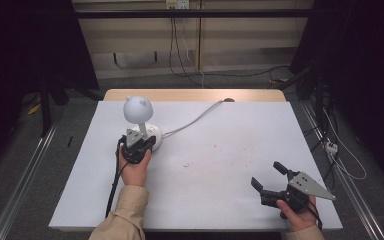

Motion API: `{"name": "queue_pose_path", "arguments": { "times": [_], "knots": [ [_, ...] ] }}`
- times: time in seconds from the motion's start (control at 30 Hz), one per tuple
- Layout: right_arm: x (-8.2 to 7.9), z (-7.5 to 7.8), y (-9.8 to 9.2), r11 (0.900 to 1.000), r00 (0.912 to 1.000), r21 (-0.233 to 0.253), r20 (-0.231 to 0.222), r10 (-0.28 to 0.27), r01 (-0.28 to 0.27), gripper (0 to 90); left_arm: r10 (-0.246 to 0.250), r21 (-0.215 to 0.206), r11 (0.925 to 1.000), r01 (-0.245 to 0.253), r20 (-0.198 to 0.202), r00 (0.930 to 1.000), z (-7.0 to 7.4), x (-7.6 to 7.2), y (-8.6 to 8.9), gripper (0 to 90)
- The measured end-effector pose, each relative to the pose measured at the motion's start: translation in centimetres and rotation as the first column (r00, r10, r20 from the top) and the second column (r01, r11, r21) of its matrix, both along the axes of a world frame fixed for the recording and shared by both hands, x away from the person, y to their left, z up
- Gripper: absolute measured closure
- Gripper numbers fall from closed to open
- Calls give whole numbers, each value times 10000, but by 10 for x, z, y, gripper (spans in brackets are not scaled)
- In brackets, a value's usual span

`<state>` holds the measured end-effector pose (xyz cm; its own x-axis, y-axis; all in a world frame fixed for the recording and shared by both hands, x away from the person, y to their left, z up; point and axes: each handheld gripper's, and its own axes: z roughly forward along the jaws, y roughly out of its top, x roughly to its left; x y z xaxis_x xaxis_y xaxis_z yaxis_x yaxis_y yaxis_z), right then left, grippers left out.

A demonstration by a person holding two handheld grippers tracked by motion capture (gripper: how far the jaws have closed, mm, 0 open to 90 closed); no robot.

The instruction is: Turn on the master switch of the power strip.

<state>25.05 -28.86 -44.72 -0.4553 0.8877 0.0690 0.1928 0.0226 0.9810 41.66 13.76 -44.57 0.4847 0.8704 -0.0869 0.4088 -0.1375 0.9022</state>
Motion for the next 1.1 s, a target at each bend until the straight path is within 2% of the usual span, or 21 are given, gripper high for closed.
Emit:
{"name": "queue_pose_path", "arguments": {
  "times": [0.17, 0.5, 0.53, 0.63, 0.7, 0.87, 0.9, 1.1],
  "knots": [
    [0, 0, 0, 10000, 10000, -5, -6, 0, 0, 45, 37, 279, 9996, -36, -18, 10000, -1, 2, -2, 900],
    [0, 0, 0, 10000, 10000, 35, 19, -13, 13, 45, 296, 510, 9983, -296, 3, 9996, -5, 8, -6, 900],
    [0, 0, 0, 10000, 10000, 77, 15, -32, 31, 45, 323, 654, 9973, -322, -7, 9995, -5, 9, -6, 900],
    [0, 0, 0, 10000, 10000, 41, 7, -6, 6, 45, 403, 532, 9978, -407, 86, 9992, -6, 10, -6, 900],
    [0, 0, 0, 10000, 10000, 41, 5, 6, -6, 45, 347, 692, 9970, -351, 66, 9994, -6, 11, -6, 900],
    [0, 0, 0, 9999, 10000, 106, 5, -18, 18, 45, 469, 685, 9965, -473, 74, 9989, -7, 13, -8, 900],
    [0, 0, 0, 9999, 10000, 103, 0, -17, 17, 44, 467, 863, 9952, -471, 64, 9989, -7, 14, -7, 900],
    [0, 0, 0, 10000, 10000, 77, -5, 18, -18, 45, 534, 903, 9944, -541, 108, 9985, -9, 15, -7, 900]
  ]
}}
